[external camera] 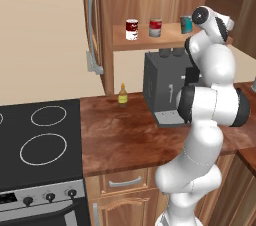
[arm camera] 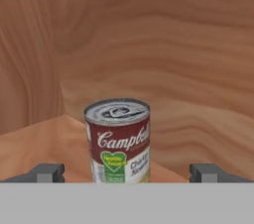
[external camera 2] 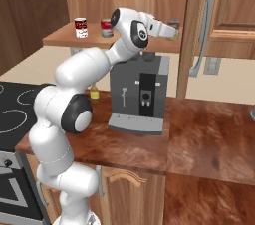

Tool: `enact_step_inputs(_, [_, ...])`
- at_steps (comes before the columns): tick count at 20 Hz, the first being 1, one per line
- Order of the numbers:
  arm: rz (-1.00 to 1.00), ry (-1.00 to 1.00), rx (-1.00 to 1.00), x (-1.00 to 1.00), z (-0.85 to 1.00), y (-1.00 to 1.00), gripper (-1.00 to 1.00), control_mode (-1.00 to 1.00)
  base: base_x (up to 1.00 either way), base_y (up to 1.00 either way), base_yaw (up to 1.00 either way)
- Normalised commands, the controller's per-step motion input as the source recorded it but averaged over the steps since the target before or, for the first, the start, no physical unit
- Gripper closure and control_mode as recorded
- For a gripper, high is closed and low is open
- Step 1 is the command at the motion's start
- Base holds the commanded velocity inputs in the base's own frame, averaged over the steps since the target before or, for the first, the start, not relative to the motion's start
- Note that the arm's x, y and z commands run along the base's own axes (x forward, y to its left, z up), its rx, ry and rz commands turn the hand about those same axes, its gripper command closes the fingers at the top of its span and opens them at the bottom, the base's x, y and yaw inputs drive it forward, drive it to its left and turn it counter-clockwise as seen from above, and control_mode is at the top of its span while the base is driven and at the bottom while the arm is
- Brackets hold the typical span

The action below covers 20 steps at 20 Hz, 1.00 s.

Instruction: Stack two cans on top of the other two cans in the cabinet.

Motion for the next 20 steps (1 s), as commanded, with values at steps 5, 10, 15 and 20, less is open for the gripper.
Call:
enact_step_inputs(5, [0.00,0.00,0.00,0.13,0.00,0.00,-1.00,-1.00,0.00,0.00,0.00])
enact_step_inputs(10, [0.00,0.00,0.00,0.12,0.00,0.00,-1.00,-1.00,0.00,0.00,0.00])
enact_step_inputs(15, [0.00,0.00,0.00,0.10,0.00,0.00,-1.00,-1.00,0.00,0.00,0.00])
enact_step_inputs(20, [0.00,0.00,0.00,0.10,0.00,0.00,-1.00,-1.00,0.00,0.00,0.00])
